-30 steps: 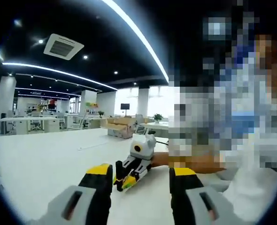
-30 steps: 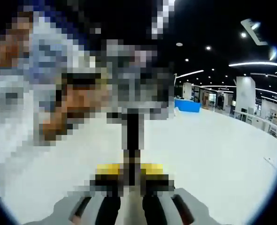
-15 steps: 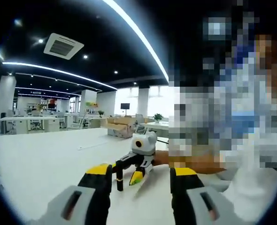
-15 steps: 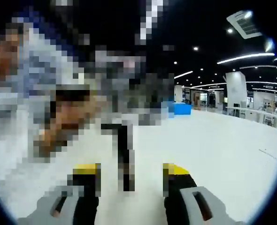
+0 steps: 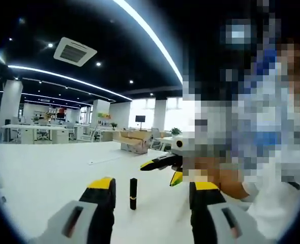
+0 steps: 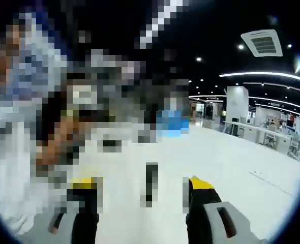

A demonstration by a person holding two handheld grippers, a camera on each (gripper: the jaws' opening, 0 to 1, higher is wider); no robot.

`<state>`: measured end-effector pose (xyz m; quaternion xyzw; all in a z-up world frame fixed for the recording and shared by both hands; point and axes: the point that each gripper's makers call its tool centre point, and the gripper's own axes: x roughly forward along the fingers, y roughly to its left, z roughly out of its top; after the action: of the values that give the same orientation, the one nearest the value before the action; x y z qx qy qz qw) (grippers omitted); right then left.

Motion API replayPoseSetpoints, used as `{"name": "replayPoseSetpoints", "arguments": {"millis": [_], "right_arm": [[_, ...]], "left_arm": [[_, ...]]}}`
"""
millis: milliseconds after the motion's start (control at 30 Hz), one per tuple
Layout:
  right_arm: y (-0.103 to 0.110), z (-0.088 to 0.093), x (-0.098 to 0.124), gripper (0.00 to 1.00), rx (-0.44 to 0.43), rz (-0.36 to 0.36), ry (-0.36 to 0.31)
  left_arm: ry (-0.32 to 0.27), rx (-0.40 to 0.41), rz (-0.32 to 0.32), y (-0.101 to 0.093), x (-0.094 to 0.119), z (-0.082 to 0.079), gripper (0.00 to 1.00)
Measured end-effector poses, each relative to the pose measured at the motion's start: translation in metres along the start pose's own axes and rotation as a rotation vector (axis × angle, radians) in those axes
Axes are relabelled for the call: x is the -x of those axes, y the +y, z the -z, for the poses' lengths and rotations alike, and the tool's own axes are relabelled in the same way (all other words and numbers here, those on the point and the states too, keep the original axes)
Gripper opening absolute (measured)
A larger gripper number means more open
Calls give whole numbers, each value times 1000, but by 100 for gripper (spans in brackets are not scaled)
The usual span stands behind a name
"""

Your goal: Unscrew the lipstick cap, remove the lipstick, and put the cap back on the lipstick

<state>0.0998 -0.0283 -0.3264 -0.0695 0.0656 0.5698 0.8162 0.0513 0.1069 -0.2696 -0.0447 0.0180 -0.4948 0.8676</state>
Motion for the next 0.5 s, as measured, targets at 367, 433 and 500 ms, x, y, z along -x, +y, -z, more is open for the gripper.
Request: {"name": "replayPoseSetpoints", "arguments": {"millis": [367, 433, 500], "right_arm": [[40, -41, 34, 62, 15, 100, -88], [47, -46, 42, 62, 15, 119, -112], [51, -50, 46, 61, 4, 123, -106]], "left_arm": [[-1, -26, -10, -3, 16, -8, 61], [8, -33, -14, -3, 19, -8, 61], [5, -39, -19, -4, 21, -10, 61]]}}
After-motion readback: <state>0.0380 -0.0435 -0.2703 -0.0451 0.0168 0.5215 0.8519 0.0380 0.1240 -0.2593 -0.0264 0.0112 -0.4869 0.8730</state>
